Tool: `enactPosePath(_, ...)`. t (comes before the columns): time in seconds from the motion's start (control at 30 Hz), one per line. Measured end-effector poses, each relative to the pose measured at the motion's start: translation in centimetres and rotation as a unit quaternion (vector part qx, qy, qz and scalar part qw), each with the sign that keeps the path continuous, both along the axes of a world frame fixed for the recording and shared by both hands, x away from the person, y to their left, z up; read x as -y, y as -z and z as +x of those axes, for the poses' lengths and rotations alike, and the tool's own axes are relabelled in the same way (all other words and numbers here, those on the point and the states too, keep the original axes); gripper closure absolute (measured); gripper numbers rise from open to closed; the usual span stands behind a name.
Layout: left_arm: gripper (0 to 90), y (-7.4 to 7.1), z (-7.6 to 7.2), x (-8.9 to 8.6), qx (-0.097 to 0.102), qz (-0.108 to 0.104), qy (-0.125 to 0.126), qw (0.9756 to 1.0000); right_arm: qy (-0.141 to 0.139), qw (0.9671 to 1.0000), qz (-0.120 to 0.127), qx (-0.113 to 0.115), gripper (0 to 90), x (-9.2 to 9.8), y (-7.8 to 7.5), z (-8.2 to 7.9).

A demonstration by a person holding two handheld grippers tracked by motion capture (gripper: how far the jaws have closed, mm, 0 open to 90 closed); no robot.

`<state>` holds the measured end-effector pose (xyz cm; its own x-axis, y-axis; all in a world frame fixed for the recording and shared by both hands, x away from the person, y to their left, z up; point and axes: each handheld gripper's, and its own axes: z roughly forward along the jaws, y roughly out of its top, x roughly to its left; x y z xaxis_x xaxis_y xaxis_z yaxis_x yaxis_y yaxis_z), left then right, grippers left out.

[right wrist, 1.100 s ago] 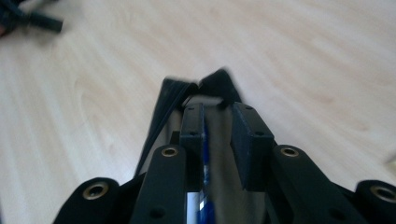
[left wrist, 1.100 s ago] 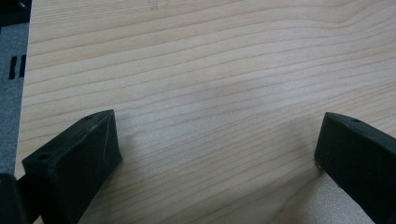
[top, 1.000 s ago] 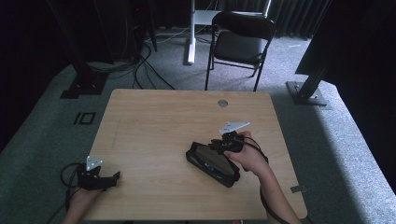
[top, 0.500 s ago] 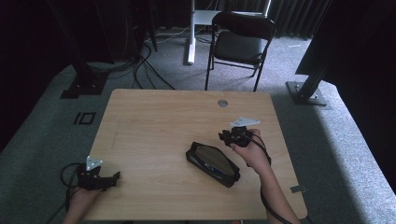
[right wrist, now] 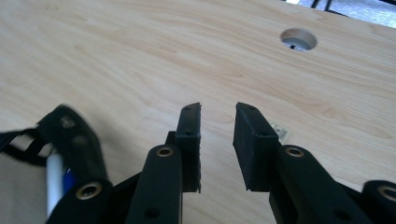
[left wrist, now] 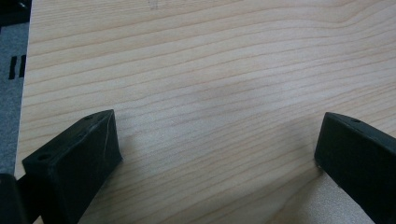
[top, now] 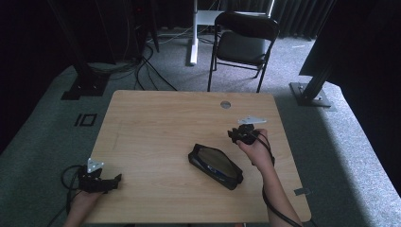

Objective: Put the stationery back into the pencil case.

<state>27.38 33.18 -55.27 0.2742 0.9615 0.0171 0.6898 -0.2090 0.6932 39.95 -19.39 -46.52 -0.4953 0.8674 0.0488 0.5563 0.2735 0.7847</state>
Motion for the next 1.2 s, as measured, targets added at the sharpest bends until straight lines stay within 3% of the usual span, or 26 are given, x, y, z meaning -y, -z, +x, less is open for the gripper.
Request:
enactPosePath(0.53,0.4,0.0,0.0,0.0,0.000,0.000,0.000,1.0000,0.085,0.9963,0.012,-0.011,67.1,1.3,1.9,2.5)
enactPosePath(0.6,0.4,0.0,0.0,0.0,0.000,0.000,0.000,1.0000,0.090,0.9959,0.011,-0.011,63.2,1.4,2.0,2.7)
enactPosePath(0.93,0.4,0.0,0.0,0.0,0.000,0.000,0.000,1.0000,0.114,0.9930,0.008,-0.029,60.8,1.7,2.9,3.8)
enactPosePath(1.2,0.4,0.0,0.0,0.0,0.000,0.000,0.000,1.0000,0.122,0.9911,0.019,-0.050,59.4,1.1,4.2,4.5)
